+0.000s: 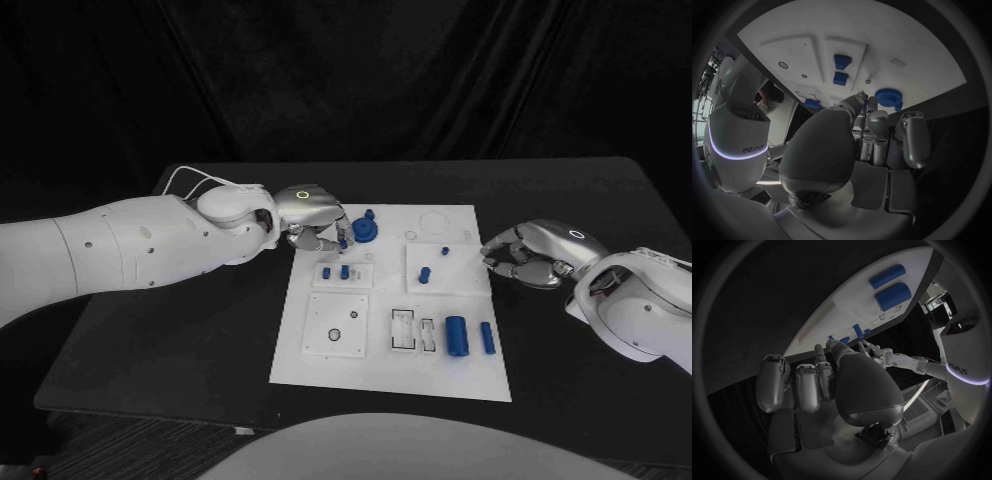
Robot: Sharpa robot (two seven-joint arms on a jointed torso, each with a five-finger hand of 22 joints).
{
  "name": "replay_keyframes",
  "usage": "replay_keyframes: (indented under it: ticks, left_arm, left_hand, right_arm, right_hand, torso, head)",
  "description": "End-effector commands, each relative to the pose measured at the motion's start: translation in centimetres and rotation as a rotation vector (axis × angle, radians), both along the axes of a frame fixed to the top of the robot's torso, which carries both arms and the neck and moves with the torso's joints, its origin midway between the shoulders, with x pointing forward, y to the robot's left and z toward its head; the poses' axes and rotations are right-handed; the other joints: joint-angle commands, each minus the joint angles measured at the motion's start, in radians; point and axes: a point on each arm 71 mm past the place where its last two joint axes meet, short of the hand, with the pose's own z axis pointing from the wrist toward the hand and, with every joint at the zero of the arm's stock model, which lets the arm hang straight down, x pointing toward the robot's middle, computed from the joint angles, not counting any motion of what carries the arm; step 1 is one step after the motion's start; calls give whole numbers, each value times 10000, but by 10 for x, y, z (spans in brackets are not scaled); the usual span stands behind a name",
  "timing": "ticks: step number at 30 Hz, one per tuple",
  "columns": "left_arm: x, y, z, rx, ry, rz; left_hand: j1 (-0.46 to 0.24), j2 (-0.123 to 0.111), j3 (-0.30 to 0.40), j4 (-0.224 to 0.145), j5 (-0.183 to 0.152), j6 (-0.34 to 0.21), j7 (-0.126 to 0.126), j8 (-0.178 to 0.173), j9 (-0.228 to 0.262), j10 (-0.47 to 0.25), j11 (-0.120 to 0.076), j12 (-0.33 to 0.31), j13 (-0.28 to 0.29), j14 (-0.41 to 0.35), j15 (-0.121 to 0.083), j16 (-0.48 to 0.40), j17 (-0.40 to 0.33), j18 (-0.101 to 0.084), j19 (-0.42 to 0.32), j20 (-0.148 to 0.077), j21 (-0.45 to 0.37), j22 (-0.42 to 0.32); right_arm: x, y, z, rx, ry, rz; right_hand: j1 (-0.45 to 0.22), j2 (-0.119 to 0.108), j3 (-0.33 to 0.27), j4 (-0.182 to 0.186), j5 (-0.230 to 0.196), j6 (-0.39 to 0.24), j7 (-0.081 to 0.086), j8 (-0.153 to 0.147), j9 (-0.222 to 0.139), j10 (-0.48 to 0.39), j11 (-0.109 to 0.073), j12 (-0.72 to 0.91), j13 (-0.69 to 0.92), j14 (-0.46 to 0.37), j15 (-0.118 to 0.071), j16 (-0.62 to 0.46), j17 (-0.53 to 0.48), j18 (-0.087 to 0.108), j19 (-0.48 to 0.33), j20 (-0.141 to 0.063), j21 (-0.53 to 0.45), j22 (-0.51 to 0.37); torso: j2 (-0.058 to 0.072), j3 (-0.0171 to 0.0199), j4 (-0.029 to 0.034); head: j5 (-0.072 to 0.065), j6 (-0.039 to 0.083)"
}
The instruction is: Assemble the parts on the task board
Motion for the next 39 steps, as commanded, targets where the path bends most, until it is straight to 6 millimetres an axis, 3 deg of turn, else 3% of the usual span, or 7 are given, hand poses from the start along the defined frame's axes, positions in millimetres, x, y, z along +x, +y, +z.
replay_keyframes:
  ticks: [1,4,9,13,17,24,39]
  left_arm:
    - [-1,0,1,-48,468,-51]
    - [-1,2,0,20,541,26]
    - [2,4,-3,165,678,190]
    - [3,3,-5,206,718,257]
    - [4,2,-7,172,653,307]
    - [5,-1,-7,31,413,476]
    - [8,-5,-14,280,391,504]
  left_hand:
    - [-134,-6,59,14,-77,-10,40,-50,-19,-6,33,-40,-18,-18,7,7,38,-108,-47,32,19,1768]
    - [-157,-25,59,35,-120,-27,31,-76,-30,-15,29,-99,-43,-35,7,-25,-20,-100,-65,34,-19,1757]
    - [-179,-45,54,52,-147,-36,37,-93,-37,-9,36,-137,-58,-36,4,-34,-35,-107,-48,35,14,1767]
    - [-183,-48,53,55,-150,-37,38,-94,-38,-8,37,-141,-60,-37,4,-37,-41,-107,-48,34,13,1767]
    - [-179,-56,57,53,-156,-42,36,-102,-41,-9,36,-158,-67,-28,3,-26,-21,-108,-45,34,19,1769]
    - [-102,-77,107,-2,-82,12,56,-98,-41,96,49,-196,-82,-1,-2,-13,-1,-113,-29,29,47,1779]
    - [-81,-126,122,-35,-29,11,58,-114,-48,117,54,-243,-99,-61,1,-100,-150,-96,-68,29,-35,1756]
  right_arm:
    - [-1,-2,-2,-75,119,-54]
    - [-1,-1,-3,-75,133,-43]
    - [-1,-1,-3,-51,123,-30]
    - [-2,-2,-4,-60,141,-55]
    - [-2,-2,-4,-65,152,-64]
    - [-2,-2,-4,-62,157,-57]
    - [-2,-2,-4,-85,183,-71]
  right_hand:
    - [-32,-93,59,-7,52,62,-8,-25,-8,-32,66,-48,-67,702,17,-32,654,191,12,94,-57,1853]
    - [-32,-93,59,-7,52,62,-8,-25,-8,-32,66,-48,-67,702,17,-32,654,191,12,94,-57,1853]
    - [-30,-90,72,-12,53,65,-8,-25,-10,-44,68,-61,-84,688,19,-60,592,206,-16,96,-125,1832]
    - [-30,-90,72,-12,53,65,-8,-25,-10,-44,68,-61,-84,688,19,-60,592,206,-16,96,-125,1832]
    - [-26,-86,87,-19,54,68,-8,-25,-12,-55,72,-74,-100,685,22,-64,585,208,-21,98,-135,1829]
    - [-26,-86,87,-19,54,68,-8,-25,-12,-55,72,-74,-100,685,22,-64,585,208,-21,98,-135,1829]
    - [-26,-86,87,-19,54,68,-8,-25,-12,-55,72,-74,-100,685,22,-64,585,208,-21,98,-135,1829]
  torso:
    - [28,-2,31]
    - [22,-10,55]
    - [51,-22,7]
    - [36,-33,55]
    - [23,-11,51]
    - [45,-29,40]
    - [22,-8,-6]
  head:
    - [36,-2]
    - [56,-2]
    - [117,-2]
    - [86,-2]
    - [89,-2]
    - [85,-2]
    - [137,-2]
